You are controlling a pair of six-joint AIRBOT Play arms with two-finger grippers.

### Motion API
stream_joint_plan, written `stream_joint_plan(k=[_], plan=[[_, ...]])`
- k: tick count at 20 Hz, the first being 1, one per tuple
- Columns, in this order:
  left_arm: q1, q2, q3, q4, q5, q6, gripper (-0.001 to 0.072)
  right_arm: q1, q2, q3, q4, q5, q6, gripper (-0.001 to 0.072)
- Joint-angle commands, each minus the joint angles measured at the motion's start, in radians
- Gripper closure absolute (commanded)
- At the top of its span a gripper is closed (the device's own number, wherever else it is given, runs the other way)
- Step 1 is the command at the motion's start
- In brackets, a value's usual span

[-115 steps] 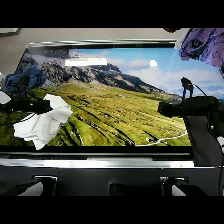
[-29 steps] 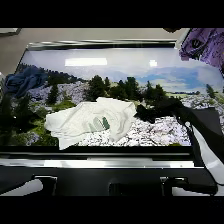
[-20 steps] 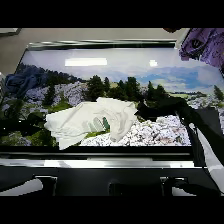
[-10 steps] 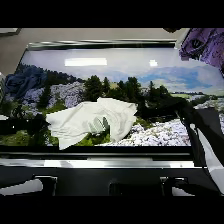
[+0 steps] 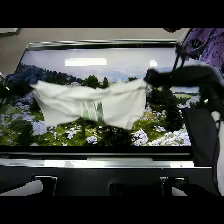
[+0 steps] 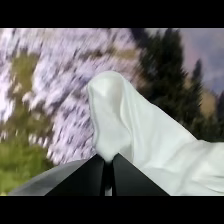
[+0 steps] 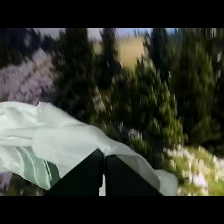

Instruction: Fold the clothes and pants, and hang the long-sleeved shirts on hangers.

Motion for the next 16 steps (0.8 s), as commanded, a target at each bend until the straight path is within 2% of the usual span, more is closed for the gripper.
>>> stream_joint_plan(k=[1,4,7,10,13,16], plan=[[-0.017,0.095,0.277,0.015,-0.007,-0.002,0.0695,0.0,0.064,0.326,-0.173,-0.068,0.047,0.0683],[-0.017,0.245,0.351,0.076,-0.007,-0.015,0.0694,0.0,0.182,0.46,-0.258,-0.142,0.069,0.0683],[-0.017,0.389,0.351,0.166,-0.055,-0.082,0.0694,0.0,0.318,0.475,-0.307,-0.185,0.117,0.0683],[-0.017,0.468,0.351,0.213,-0.123,-0.169,0.0694,0.0,0.378,0.476,-0.332,-0.198,0.176,0.0683],[-0.018,0.459,0.324,0.212,-0.208,-0.224,0.0694,0.001,0.342,0.475,-0.39,-0.171,0.26,0.0683],[-0.033,0.406,0.195,0.205,-0.209,-0.235,0.0694,0.0,0.196,0.475,-0.487,-0.155,0.345,0.0682]])
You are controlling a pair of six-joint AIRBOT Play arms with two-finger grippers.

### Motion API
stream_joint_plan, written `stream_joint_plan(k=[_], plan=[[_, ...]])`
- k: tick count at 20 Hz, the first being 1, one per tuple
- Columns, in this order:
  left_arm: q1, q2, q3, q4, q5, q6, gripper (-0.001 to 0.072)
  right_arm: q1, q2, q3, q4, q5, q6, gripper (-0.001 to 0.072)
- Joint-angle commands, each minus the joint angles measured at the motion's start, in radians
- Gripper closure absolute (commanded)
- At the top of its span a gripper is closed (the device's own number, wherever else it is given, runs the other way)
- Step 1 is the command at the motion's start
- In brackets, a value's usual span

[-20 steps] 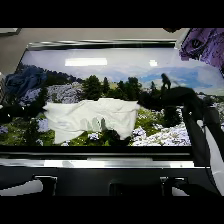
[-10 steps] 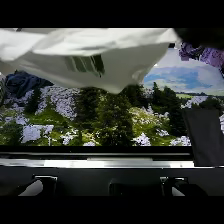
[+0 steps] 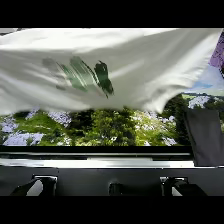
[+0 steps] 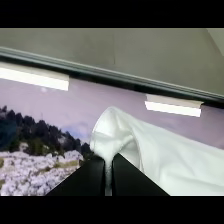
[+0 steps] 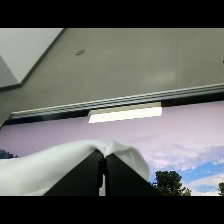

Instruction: Fold the clothes and pants, and hang the long-sleeved shirts on hangers.

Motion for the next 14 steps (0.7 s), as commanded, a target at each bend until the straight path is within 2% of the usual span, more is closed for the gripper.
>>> stream_joint_plan(k=[1,3,6,9,14], plan=[[-0.03,-0.059,-0.134,0.01,-0.022,-0.032,0.0694,0.0,-0.155,0.004,-0.107,0.025,0.094,0.0682],[-0.084,-0.156,-0.239,0.011,0.041,-0.018,0.0694,0.001,-0.314,0.004,-0.1,0.091,0.094,0.0682],[-0.161,-0.359,-0.335,0.039,0.204,-0.018,0.0694,0.001,-0.558,0.003,-0.065,0.198,0.098,0.0682],[-0.203,-0.593,-0.336,0.025,0.322,-0.019,0.0694,0.001,-0.779,0.003,0.008,0.21,0.101,0.0681],[-0.225,-0.835,-0.263,0.007,0.376,-0.018,0.0692,0.001,-0.995,0.003,0.139,0.21,0.101,0.068]])
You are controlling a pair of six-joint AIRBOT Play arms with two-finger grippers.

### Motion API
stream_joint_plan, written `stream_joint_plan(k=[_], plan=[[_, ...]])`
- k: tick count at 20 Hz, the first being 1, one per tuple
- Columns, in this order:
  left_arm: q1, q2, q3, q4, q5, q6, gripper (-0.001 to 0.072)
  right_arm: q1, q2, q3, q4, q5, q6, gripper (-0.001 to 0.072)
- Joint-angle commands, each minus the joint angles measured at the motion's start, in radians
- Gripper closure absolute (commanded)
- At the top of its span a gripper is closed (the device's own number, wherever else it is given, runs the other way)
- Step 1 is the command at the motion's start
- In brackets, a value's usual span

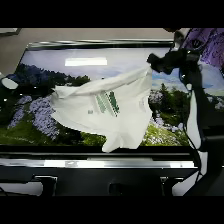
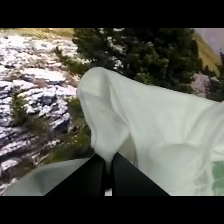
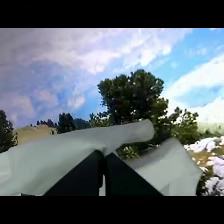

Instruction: Fold the clothes and pants, and hang the long-sleeved shirts on hangers.

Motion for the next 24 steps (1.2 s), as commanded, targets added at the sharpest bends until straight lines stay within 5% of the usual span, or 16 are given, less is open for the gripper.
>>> stream_joint_plan(k=[1,4,6,8,9,15,24], plan=[[-0.015,-0.154,0.047,-0.017,0.048,0.0,0.0692,0.001,-0.137,0.001,0.107,0.008,0.002,0.0676],[-0.012,-0.166,0.08,-0.024,0.045,0.0,0.0676,-0.001,-0.143,0.002,0.131,-0.037,0.0,0.0613],[0.005,-0.158,0.122,-0.023,-0.02,-0.003,0.0591,-0.013,-0.117,0.005,0.143,-0.117,-0.042,0.0422],[0.048,-0.136,0.173,-0.023,-0.119,-0.004,0.0212,-0.047,-0.06,0.005,0.161,-0.228,-0.145,0.0343],[0.077,-0.114,0.187,-0.023,-0.158,-0.003,0.0175,-0.072,-0.02,0.005,0.16,-0.286,-0.201,0.0339],[0.3,0.11,0.059,0.045,-0.275,0.0,0.018,-0.262,0.225,-0.181,0.193,-0.581,-0.471,0.0309],[0.356,0.21,-0.235,0.047,-0.268,0.001,0.018,-0.309,0.538,-1.118,0.521,-0.359,-0.669,0.029]])
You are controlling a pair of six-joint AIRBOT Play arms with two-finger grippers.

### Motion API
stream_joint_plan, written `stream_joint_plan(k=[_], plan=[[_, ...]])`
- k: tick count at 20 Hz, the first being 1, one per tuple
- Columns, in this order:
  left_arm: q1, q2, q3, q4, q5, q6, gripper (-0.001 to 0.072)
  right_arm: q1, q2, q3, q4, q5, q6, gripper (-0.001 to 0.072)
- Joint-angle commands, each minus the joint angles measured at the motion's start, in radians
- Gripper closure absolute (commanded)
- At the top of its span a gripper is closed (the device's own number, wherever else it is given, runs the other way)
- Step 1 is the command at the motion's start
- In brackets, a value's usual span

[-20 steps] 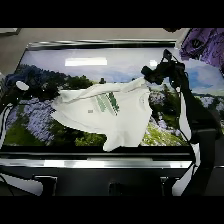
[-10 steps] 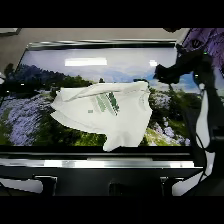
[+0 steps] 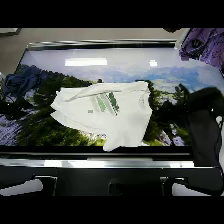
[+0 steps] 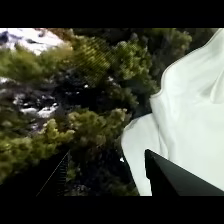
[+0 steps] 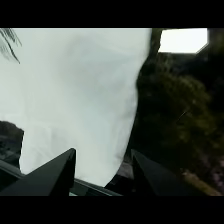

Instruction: Fold the clothes and pants, and hang the long-sleeved shirts on hangers.

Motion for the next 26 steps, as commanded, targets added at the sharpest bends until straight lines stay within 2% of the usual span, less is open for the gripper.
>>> stream_joint_plan(k=[1,5,7,10,17,21,23,24,26], plan=[[-0.001,0.009,-0.048,0.002,-0.003,0.0,0.0179,0.033,0.065,-0.271,0.09,0.076,-0.103,0.029],[0.0,0.009,-0.048,0.002,-0.003,0.0,0.018,0.098,0.065,-0.349,0.091,0.172,-0.127,0.0287],[0.0,0.009,-0.048,0.002,-0.003,0.0,0.018,0.107,0.064,-0.364,0.095,0.205,-0.133,0.025],[0.0,0.009,-0.048,0.001,-0.003,0.0,0.018,0.107,0.061,-0.396,0.115,0.249,-0.154,0.025],[0.0,0.009,-0.048,0.002,-0.014,0.0,0.0179,0.109,-0.063,-0.407,0.241,0.267,-0.229,0.0265],[0.0,0.008,-0.048,0.001,-0.01,0.012,0.0178,0.109,-0.082,-0.407,0.261,0.233,-0.241,0.0452],[0.0,-0.007,-0.054,-0.016,-0.011,0.056,0.0178,0.109,-0.083,-0.407,0.262,0.235,-0.244,0.0599],[0.0,-0.019,-0.063,-0.04,-0.011,0.089,0.0178,0.109,-0.083,-0.407,0.264,0.237,-0.244,0.0602],[0.0,-0.051,-0.083,-0.114,-0.011,0.161,0.0178,0.109,-0.082,-0.407,0.263,0.233,-0.244,0.0682]])
